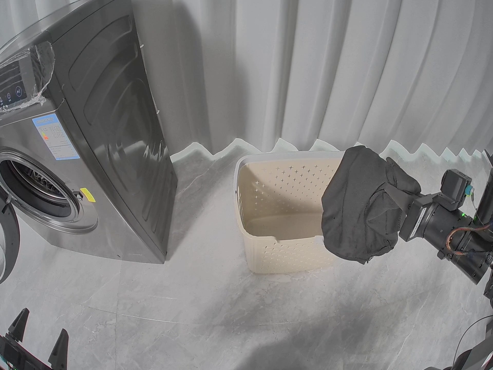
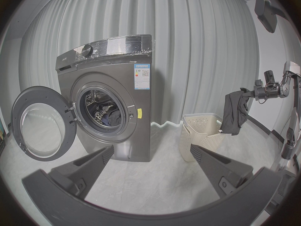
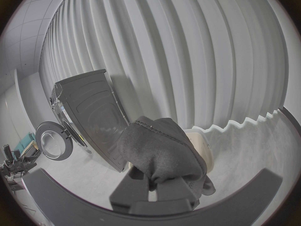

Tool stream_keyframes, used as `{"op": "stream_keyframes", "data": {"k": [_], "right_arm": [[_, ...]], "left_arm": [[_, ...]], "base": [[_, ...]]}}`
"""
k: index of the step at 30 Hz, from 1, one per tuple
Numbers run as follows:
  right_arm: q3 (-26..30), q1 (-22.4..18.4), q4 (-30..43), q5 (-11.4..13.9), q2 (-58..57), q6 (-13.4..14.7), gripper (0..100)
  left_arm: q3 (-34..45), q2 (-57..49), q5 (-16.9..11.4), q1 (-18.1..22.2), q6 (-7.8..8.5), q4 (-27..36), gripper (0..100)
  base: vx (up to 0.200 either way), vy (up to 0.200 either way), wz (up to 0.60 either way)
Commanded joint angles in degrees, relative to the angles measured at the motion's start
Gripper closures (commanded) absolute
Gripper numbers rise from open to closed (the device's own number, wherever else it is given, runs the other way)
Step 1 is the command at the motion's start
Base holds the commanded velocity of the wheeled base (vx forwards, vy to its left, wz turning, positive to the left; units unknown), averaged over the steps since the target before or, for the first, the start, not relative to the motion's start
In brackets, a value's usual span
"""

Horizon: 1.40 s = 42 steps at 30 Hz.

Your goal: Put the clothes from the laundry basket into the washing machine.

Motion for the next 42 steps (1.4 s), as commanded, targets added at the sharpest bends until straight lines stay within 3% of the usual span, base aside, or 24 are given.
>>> {"op": "stream_keyframes", "data": {"k": [1,42], "right_arm": [[-0.02,-0.09,-0.04,-0.03,-0.70,0.08,100],[-0.46,2.73,-0.75,0.94,-0.26,0.35,100]], "left_arm": [[0.66,-0.31,0.01,-0.06,-0.17,0.00,0],[0.57,-0.14,0.01,-0.23,-0.26,0.00,0]], "base": [[0.000,0.200,0.00],[0.000,0.200,0.00]]}}
